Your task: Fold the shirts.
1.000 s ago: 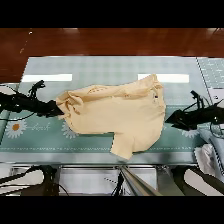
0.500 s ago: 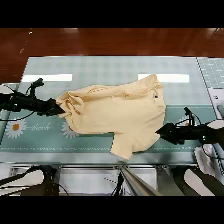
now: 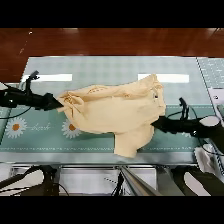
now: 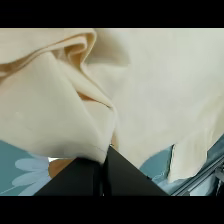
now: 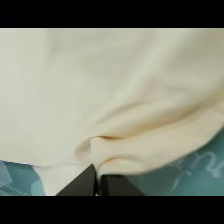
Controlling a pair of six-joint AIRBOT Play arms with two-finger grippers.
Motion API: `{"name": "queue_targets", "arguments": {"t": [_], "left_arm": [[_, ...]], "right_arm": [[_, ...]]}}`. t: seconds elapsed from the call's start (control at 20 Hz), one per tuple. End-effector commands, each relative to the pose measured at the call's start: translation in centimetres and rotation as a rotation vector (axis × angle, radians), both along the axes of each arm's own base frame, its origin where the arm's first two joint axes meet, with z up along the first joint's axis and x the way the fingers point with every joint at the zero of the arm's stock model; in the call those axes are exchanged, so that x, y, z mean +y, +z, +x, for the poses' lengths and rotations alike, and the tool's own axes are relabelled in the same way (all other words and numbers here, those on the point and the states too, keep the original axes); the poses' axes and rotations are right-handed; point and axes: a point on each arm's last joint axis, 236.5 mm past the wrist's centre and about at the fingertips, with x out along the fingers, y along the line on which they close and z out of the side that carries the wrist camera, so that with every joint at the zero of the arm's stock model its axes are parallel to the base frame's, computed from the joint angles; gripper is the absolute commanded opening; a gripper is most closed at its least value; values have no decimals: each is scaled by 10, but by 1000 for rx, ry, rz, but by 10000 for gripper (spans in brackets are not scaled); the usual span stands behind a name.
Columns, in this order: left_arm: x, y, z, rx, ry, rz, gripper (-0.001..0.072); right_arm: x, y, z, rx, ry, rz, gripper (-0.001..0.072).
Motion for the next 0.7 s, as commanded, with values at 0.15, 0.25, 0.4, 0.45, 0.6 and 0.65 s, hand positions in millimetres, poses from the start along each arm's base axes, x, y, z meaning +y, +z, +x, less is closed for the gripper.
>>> {"name": "queue_targets", "arguments": {"t": [0.15, 0.25, 0.4, 0.45, 0.6, 0.65], "left_arm": [[-3, 248, 47, -699, 75, 45, 24], [0, 360, 30, -1013, 165, 102, 24], [1, 497, -34, -1425, 294, 155, 24], [-3, 524, -60, -1515, 310, 161, 24], [-21, 548, -114, -1607, 294, 167, 24], [-25, 546, -127, -1596, 293, 172, 24]], "right_arm": [[-43, 273, 83, -729, -49, -148, 37], [-65, 379, 78, -980, -133, -235, 37], [-80, 508, 44, -1280, -222, -360, 37], [-83, 540, 29, -1356, -256, -404, 37], [-93, 600, -13, -1470, -353, -536, 36], [-94, 608, -23, -1469, -377, -551, 36]]}}
